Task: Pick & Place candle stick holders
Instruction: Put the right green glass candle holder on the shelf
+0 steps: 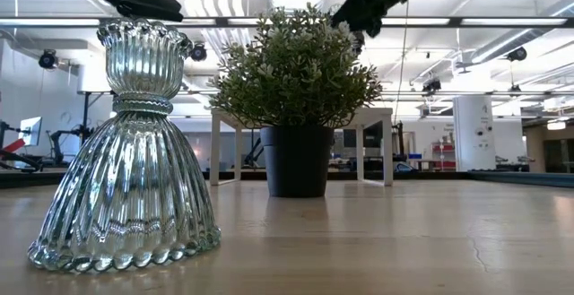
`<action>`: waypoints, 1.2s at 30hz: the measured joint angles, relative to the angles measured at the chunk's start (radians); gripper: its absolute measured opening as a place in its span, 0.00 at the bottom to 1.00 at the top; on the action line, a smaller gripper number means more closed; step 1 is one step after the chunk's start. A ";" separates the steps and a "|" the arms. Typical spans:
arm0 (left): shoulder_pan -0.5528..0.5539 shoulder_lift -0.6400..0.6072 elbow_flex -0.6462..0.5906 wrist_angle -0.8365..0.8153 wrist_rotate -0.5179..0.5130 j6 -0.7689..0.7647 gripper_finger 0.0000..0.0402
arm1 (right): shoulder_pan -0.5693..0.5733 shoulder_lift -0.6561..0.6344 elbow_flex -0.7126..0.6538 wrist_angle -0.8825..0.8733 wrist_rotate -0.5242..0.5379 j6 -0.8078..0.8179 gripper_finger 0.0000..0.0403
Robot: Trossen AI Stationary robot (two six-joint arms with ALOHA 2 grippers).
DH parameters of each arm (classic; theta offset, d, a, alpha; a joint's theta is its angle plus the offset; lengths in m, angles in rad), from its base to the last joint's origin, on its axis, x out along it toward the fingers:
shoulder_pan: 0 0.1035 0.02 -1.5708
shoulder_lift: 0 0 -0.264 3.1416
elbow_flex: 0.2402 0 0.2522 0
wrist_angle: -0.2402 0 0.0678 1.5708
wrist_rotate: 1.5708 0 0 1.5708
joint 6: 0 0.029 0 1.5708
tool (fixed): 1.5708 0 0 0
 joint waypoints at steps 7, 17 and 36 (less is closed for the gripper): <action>0.000 0.000 0.000 0.046 -0.002 0.040 0.59 | -0.049 0.093 0.089 -0.038 -0.009 -0.043 0.31; -0.001 0.000 0.000 0.056 -0.002 0.037 0.59 | -0.101 0.223 0.198 -0.087 -0.042 -0.101 0.31; -0.001 0.000 0.000 0.067 -0.002 0.036 0.59 | -0.179 0.310 0.166 -0.019 -0.118 -0.160 0.31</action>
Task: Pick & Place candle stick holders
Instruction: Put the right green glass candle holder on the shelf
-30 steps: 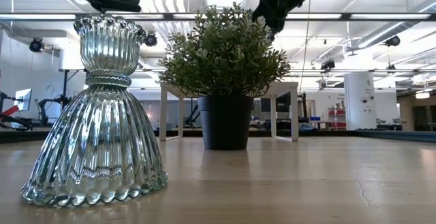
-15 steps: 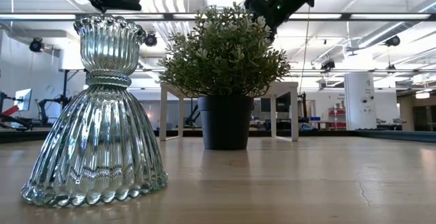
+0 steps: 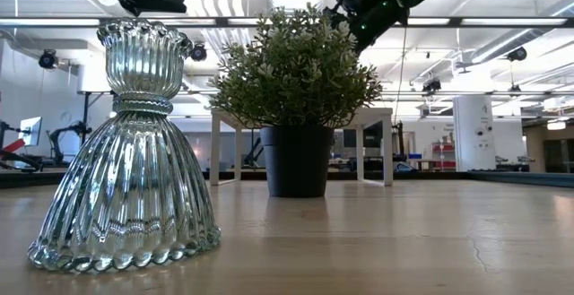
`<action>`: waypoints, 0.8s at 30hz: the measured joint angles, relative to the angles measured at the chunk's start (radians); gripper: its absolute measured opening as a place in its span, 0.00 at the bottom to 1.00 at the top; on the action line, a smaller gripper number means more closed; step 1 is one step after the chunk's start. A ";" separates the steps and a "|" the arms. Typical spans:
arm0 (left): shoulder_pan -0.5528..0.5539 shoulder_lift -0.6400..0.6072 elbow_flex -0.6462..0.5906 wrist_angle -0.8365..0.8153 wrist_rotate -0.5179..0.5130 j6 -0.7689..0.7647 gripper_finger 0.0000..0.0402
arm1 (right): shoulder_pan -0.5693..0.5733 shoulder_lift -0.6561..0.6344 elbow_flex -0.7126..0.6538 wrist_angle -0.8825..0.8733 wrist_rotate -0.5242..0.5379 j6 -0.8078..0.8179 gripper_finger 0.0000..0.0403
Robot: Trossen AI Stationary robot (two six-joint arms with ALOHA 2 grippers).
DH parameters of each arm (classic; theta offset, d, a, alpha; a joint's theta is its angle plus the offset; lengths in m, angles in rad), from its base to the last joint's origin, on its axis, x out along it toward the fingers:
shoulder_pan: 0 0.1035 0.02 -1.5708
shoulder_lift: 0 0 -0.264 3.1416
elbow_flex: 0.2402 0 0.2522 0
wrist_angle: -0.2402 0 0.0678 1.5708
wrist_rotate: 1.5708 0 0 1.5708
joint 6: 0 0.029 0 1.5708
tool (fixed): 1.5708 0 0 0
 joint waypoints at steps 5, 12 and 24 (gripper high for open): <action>0.000 0.000 0.000 0.000 0.000 0.002 0.59 | -0.008 0.001 -0.034 0.054 -0.017 -0.010 0.31; 0.000 0.000 0.000 0.001 0.000 0.003 0.59 | -0.031 -0.003 -0.066 0.083 -0.017 0.003 0.31; 0.001 0.000 0.000 0.005 0.000 0.004 0.59 | -0.031 0.002 -0.086 0.107 -0.015 0.001 0.31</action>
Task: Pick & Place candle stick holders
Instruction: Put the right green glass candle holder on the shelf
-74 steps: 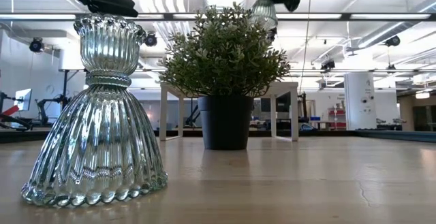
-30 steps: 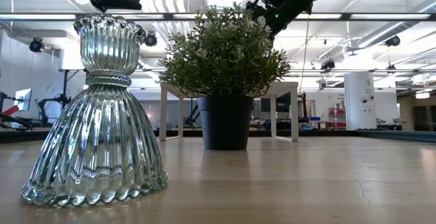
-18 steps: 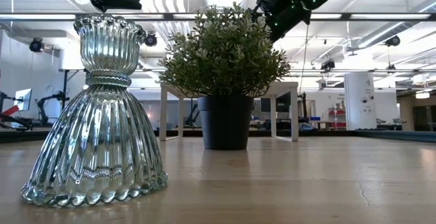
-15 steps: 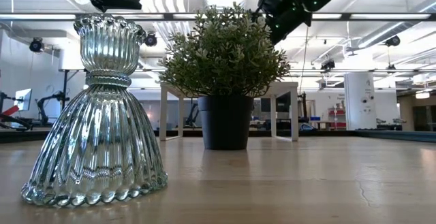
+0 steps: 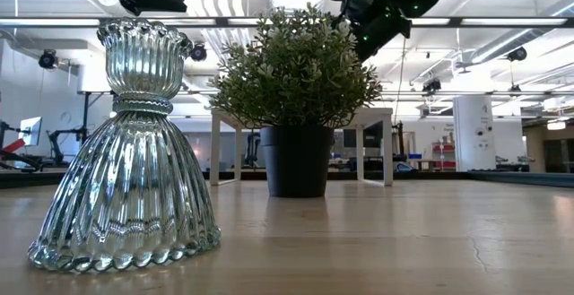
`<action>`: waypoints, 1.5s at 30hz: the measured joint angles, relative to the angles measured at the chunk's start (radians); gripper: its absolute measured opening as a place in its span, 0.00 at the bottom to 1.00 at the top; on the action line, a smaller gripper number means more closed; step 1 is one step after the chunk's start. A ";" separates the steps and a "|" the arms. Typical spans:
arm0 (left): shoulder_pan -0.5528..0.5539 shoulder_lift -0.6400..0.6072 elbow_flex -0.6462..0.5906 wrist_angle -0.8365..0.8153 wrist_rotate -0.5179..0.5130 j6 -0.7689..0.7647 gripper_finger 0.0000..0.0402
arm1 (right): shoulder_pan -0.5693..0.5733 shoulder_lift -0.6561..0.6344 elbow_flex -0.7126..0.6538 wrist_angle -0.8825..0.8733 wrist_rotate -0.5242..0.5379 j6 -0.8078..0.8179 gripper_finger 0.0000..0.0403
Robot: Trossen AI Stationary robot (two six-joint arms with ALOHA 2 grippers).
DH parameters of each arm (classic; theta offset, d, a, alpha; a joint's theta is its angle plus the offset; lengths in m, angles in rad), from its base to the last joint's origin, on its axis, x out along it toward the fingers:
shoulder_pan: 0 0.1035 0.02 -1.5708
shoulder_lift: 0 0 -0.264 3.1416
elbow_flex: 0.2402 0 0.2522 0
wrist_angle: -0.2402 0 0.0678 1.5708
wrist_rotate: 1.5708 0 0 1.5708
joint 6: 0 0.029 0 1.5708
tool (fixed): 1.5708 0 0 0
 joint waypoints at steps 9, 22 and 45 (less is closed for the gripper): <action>0.000 0.000 0.000 0.000 0.000 0.000 0.59 | 0.002 -0.002 -0.029 0.040 0.004 0.017 0.31; -0.001 0.000 0.000 -0.001 0.000 0.000 0.59 | 0.012 -0.002 -0.031 0.032 -0.026 -0.006 0.31; -0.001 0.000 0.000 -0.001 0.000 0.000 0.59 | 0.014 -0.003 -0.029 0.012 -0.022 -0.026 0.48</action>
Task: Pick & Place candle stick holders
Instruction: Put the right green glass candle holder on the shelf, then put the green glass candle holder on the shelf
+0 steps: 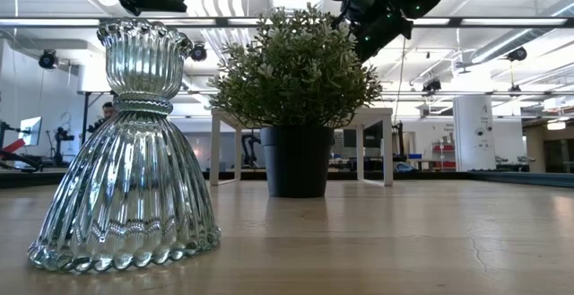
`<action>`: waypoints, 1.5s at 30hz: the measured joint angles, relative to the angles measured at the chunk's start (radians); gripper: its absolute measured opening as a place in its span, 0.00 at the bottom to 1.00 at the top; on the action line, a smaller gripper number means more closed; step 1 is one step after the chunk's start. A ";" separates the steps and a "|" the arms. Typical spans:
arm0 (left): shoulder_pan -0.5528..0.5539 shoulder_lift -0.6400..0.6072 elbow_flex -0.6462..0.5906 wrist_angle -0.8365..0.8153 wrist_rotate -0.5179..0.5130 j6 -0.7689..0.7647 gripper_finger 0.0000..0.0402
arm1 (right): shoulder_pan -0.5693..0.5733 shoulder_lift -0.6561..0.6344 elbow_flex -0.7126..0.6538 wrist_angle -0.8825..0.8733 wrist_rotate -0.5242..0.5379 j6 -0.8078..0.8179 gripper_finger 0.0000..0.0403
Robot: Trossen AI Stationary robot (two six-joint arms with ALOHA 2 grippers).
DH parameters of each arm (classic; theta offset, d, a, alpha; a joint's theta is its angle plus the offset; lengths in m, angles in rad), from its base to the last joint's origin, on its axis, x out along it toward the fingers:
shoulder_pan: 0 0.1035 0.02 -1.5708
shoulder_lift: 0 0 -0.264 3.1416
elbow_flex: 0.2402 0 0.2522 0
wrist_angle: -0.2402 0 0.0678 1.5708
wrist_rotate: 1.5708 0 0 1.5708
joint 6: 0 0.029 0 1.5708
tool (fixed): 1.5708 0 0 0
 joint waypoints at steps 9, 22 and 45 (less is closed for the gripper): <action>0.000 0.000 0.000 0.000 0.000 0.000 0.59 | 0.000 0.000 0.020 -0.010 0.000 0.007 0.46; 0.001 0.000 0.000 0.000 0.000 0.020 0.59 | 0.003 -0.021 0.023 -0.014 0.013 0.028 0.56; 0.000 -0.001 0.000 -0.008 0.001 0.048 0.59 | 0.146 -0.362 0.026 -0.081 0.100 0.007 0.72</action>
